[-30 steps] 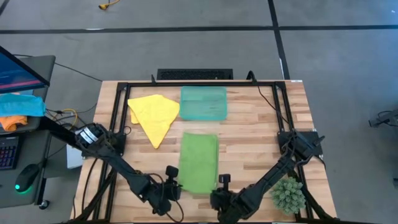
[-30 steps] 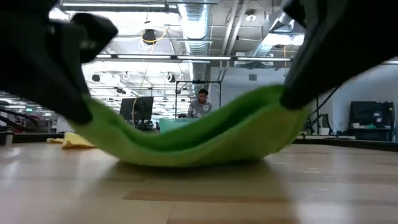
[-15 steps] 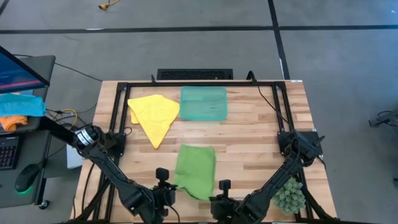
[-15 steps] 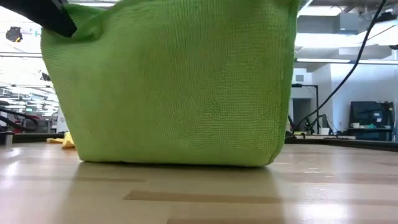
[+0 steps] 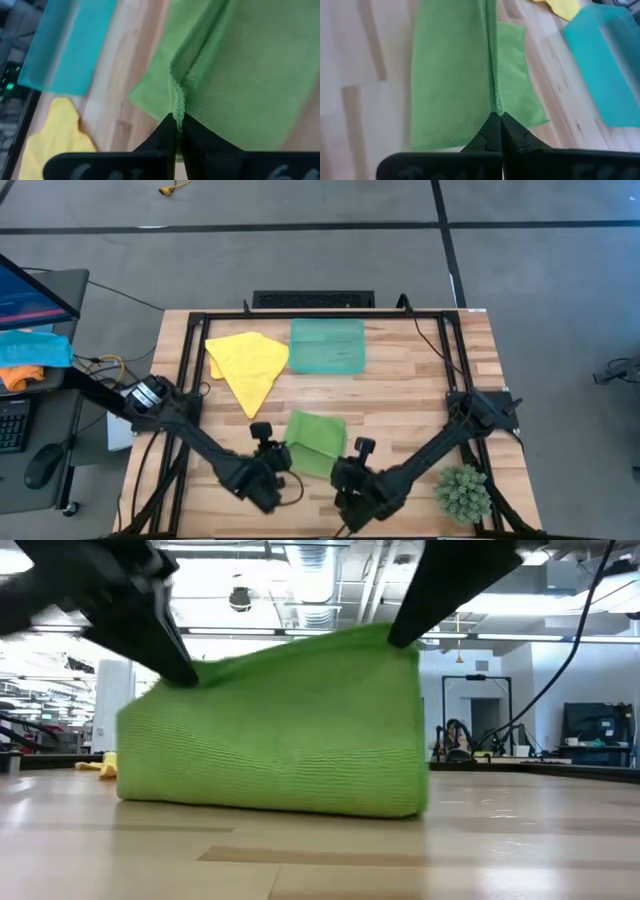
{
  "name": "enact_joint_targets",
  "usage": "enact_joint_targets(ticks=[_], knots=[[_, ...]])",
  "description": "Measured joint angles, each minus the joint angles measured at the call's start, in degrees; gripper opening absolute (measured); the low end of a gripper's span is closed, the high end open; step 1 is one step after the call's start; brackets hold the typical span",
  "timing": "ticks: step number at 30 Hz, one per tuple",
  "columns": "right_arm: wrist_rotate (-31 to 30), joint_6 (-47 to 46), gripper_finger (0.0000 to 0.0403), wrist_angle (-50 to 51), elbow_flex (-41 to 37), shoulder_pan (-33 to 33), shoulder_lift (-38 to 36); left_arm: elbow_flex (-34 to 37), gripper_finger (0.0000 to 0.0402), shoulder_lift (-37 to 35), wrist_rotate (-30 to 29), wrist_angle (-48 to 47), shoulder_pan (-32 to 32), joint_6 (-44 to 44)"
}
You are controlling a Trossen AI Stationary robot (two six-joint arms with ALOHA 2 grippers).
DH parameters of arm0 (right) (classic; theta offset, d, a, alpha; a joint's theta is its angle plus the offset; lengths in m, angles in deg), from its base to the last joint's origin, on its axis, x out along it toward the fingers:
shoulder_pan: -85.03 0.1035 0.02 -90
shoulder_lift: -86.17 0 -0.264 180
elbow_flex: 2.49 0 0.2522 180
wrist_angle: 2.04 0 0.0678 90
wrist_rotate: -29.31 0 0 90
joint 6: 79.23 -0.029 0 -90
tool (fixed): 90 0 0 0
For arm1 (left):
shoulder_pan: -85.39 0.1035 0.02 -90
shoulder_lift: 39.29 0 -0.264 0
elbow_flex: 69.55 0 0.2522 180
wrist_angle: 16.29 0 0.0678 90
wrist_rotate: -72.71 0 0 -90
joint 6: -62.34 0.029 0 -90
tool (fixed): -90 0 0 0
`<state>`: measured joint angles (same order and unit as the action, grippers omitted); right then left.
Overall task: Roll microfiber towels into tight, uniform cylinder then place into a basket
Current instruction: Fold green microfiber towel
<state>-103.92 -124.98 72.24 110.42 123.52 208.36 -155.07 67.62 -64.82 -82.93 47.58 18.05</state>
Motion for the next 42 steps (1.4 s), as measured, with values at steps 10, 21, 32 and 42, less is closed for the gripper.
enact_joint_targets(ticks=[10, 21, 32, 42], knots=[[2.15, -3.9, 0.0005, 1.93, -3.13, -3.93, 1.88, 3.77, 0.0004, 0.11, 0.61, 2.09, 5.59, 0.91], [3.09, -6.96, 0.0005, 2.15, -4.61, -5.58, 1.9, 3.77, 0.0004, 0.09, 3.24, 7.3, 8.52, 6.09], [2.87, -8.35, 0.0007, 0.88, -4.61, -5.58, 1.93, 3.79, 0.0023, 0.09, 4.23, 7.42, 9.0, 5.93], [2.8, -9.31, 0.0008, 0.53, -4.61, -5.65, 1.97, 3.77, 0.0096, 0.09, 5.31, 7.38, 8.98, 7.21]])
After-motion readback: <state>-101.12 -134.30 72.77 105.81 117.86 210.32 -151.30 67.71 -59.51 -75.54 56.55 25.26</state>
